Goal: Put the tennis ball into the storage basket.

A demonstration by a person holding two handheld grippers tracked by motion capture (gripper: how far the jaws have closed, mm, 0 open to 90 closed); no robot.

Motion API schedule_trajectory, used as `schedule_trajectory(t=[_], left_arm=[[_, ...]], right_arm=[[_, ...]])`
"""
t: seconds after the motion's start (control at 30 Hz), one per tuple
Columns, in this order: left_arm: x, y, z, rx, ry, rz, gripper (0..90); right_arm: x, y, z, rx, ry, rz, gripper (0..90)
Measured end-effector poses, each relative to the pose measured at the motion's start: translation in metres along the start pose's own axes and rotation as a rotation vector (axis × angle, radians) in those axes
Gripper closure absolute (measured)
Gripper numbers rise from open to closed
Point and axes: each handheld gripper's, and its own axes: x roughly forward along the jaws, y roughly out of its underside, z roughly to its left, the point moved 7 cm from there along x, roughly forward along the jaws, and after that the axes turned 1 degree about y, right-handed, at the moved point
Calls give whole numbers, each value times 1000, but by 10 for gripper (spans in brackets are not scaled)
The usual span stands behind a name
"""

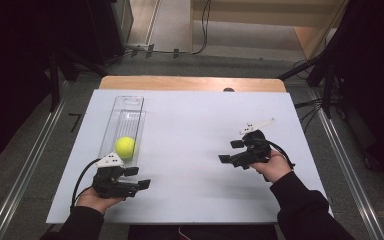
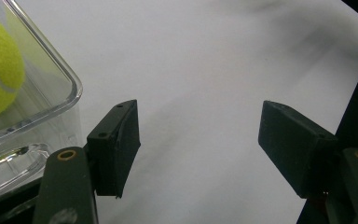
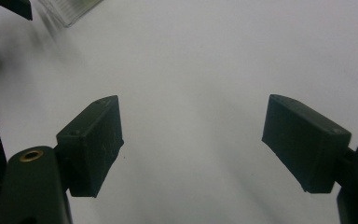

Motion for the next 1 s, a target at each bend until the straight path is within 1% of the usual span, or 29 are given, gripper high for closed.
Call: schedule_trajectory(t=[0.3,0.53,0.73,1.0], left_arm=[[0,0,0,0,-1,3,300],[0,0,0,0,0,2,300],[0,0,0,-2,-1,4,300],[0,0,0,-3,-1,1,300]], right_arm=[[-6,12,0,11,13,-1,180],[-10,22,-1,15,15,1,180],[-14,30,-3,32,21,1,180],[-20,40,-4,42,27,-1,180]])
